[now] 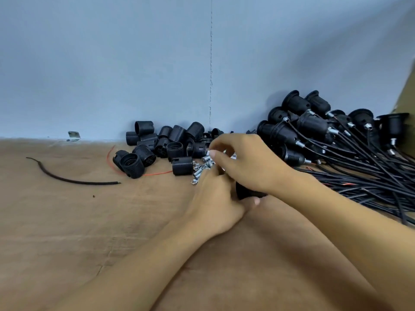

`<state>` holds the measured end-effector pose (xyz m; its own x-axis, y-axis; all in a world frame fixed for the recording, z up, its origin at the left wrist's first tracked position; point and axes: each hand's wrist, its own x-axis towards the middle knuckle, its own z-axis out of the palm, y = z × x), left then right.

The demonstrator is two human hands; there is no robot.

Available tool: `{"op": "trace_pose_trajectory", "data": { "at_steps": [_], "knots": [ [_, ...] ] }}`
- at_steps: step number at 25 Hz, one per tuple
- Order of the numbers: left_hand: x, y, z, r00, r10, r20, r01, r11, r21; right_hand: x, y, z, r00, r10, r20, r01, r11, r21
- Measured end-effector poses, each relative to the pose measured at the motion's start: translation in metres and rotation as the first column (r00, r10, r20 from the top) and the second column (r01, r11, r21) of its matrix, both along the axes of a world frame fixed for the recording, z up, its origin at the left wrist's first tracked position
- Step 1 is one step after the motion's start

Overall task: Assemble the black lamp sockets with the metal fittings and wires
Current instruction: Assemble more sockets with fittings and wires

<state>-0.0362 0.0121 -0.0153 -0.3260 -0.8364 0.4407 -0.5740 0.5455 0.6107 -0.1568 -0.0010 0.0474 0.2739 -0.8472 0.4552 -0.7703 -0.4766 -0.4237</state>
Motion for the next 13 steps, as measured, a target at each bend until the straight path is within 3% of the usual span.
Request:
{"op": "trace_pose_trajectory", "data": {
  "at_steps": [5, 8, 11, 13],
  "knots": [
    [-0.003, 0.001, 0.004, 0.999, -0.037, -0.009, 0.037, 0.999, 0.019, -0.084, 0.046, -0.024, 0.973, 0.08, -0.219, -0.054, 0.991, 0.121],
    [-0.005, -0.002, 0.003, 0.999, -0.006, 0.047, 0.004, 0.999, 0.045, -0.098, 0.046, -0.036, 0.994, 0.015, -0.108, -0.009, 0.999, 0.05],
    [-0.007, -0.006, 0.004, 0.97, 0.071, 0.233, -0.044, 0.992, -0.122, -0.104, 0.044, -0.04, 0.991, -0.132, 0.013, 0.133, 0.988, -0.074],
    [-0.013, -0.013, 0.009, 0.916, 0.071, 0.395, 0.024, 0.973, -0.231, -0.106, 0.044, -0.043, 0.984, -0.167, 0.055, 0.172, 0.981, -0.09]
  ]
}}
